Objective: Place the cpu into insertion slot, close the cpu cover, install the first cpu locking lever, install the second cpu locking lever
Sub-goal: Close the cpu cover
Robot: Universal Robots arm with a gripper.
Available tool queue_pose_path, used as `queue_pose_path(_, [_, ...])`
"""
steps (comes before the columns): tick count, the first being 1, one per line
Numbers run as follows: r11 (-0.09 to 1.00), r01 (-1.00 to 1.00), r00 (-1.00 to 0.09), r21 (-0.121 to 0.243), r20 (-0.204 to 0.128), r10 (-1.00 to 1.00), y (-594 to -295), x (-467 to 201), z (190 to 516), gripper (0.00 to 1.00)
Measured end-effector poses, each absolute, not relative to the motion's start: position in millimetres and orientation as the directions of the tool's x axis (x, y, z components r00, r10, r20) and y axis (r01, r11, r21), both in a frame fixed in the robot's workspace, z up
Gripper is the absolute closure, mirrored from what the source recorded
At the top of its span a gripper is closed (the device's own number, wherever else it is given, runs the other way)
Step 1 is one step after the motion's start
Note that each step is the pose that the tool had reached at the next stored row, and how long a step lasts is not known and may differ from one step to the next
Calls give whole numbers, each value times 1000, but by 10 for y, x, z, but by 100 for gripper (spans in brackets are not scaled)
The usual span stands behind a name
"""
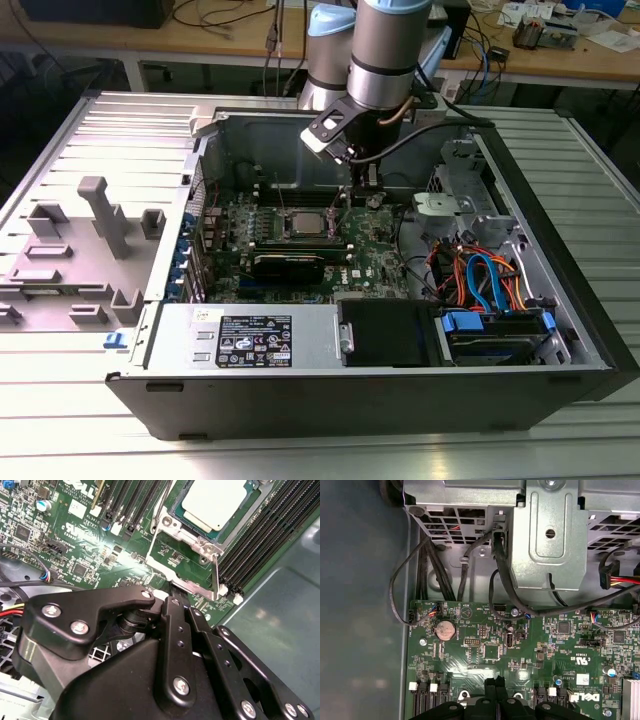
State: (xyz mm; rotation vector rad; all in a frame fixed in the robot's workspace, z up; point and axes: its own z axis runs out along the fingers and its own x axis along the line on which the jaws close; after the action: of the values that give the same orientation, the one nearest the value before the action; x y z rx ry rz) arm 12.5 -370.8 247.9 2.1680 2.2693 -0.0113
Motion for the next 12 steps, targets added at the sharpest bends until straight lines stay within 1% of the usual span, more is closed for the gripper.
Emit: queue_pose_path(12, [46,999,-46,-3,-7,999,-3708,58,2479,89])
